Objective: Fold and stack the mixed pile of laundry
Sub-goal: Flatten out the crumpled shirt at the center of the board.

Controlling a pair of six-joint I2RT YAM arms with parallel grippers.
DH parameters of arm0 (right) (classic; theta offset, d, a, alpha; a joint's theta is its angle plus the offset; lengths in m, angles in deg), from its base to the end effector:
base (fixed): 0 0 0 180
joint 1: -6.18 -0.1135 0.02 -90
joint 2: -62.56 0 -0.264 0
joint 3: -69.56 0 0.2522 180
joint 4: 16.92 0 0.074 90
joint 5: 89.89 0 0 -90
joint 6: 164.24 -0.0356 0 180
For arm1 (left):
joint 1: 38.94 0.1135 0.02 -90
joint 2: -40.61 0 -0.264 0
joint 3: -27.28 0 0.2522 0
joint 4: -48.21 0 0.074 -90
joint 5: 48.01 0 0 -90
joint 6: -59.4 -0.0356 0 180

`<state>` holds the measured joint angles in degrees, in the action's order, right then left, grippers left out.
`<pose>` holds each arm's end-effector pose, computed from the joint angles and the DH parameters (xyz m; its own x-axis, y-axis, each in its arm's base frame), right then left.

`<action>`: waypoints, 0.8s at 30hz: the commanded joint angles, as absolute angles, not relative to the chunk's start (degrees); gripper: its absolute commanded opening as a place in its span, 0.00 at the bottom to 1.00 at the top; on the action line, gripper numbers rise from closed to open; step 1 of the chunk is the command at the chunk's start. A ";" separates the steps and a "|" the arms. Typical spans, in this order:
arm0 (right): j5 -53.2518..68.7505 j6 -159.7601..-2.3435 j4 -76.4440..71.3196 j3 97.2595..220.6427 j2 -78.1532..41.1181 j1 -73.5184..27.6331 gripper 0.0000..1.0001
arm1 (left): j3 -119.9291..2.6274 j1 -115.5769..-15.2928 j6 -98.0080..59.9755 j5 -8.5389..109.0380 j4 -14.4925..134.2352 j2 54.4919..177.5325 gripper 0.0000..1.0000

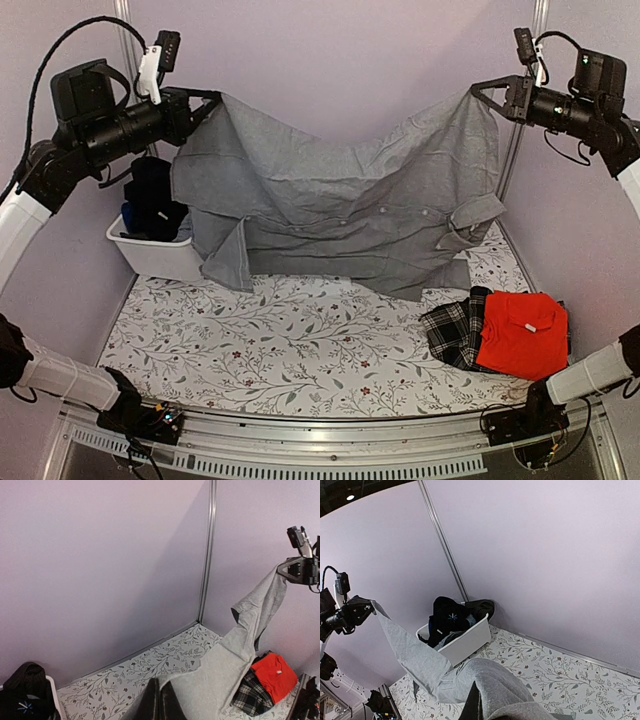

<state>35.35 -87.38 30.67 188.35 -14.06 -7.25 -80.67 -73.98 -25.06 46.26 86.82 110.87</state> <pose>0.2369 0.0777 0.5299 -0.2596 0.1289 -0.9571 -0.7079 0.6487 0.2794 0.1949 -0.1399 0.5144 -0.0742 -0.0655 -0.9951 0.6293 0.7710 -0.0977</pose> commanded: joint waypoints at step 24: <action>36.62 -102.72 -4.99 229.00 -54.19 1.81 0.00 | -126.63 -58.33 -27.45 50.17 69.51 154.13 0.00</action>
<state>27.92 -96.63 12.33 225.18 -58.71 2.00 -126.44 -58.31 -25.89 43.77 80.54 162.14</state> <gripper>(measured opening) 0.004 0.005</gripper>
